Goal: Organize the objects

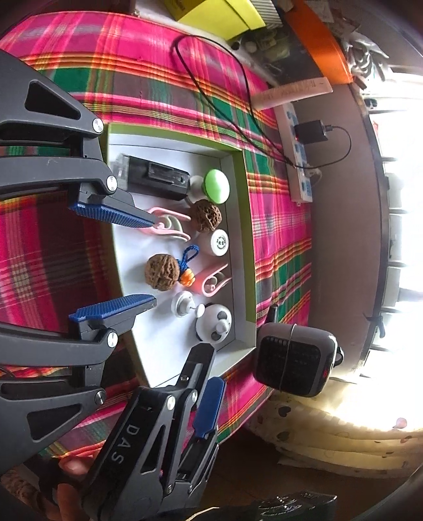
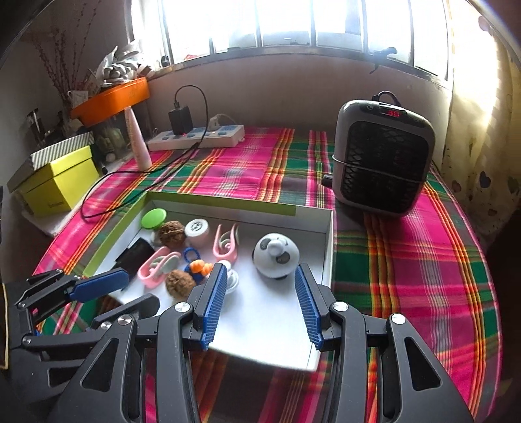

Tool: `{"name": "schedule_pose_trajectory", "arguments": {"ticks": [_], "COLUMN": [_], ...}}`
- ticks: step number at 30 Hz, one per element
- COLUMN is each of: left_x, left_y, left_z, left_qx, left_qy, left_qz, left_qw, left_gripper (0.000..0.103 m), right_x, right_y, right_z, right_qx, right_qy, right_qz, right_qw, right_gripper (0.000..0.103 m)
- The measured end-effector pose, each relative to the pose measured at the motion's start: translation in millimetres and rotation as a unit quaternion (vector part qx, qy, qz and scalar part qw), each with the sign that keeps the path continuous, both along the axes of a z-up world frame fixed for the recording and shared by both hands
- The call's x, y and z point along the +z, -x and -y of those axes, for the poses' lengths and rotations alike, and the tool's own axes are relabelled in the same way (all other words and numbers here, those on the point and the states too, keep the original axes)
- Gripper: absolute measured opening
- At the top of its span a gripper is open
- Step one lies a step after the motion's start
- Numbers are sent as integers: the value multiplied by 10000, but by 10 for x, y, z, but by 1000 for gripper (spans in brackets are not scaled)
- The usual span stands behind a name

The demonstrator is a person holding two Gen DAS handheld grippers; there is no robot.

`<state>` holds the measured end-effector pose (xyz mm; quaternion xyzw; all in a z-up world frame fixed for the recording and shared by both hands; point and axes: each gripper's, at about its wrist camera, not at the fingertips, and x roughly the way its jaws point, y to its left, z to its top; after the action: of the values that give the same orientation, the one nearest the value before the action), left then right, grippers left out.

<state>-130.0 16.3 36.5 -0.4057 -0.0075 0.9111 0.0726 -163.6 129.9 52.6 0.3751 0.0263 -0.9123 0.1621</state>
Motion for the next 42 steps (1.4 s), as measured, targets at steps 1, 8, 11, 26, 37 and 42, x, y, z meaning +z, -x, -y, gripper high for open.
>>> {"name": "schedule_pose_trajectory", "arguments": {"ticks": [1, 8, 11, 26, 37, 42], "left_x": [5, -15, -44, -263, -368, -373], "left_y": [-24, -223, -310, -676, -846, -899], "left_z": [1, 29, 34, 79, 126, 135], "left_qx": [5, 74, 111, 269, 338, 344], "left_qy": [4, 79, 144, 253, 359, 417], "left_qz": [-8, -7, 20, 281, 330, 288], "left_qw": [10000, 9999, 9998, 9989, 9982, 9981], "left_gripper": [41, 41, 41, 42, 42, 42], "right_x": [3, 4, -10, -241, -384, -434], "right_y": [-33, -270, -381, -822, -1032, -1107], "right_z": [-8, -21, -6, 31, 48, 30], "right_qx": [-13, -73, -63, -175, -254, -330], "right_qy": [13, 95, 81, -52, -158, -223], "right_qz": [-4, -12, -10, 293, 460, 530], "right_qw": [10000, 9999, 9999, 9994, 9985, 9978], "right_gripper": [45, 45, 45, 45, 45, 45]}}
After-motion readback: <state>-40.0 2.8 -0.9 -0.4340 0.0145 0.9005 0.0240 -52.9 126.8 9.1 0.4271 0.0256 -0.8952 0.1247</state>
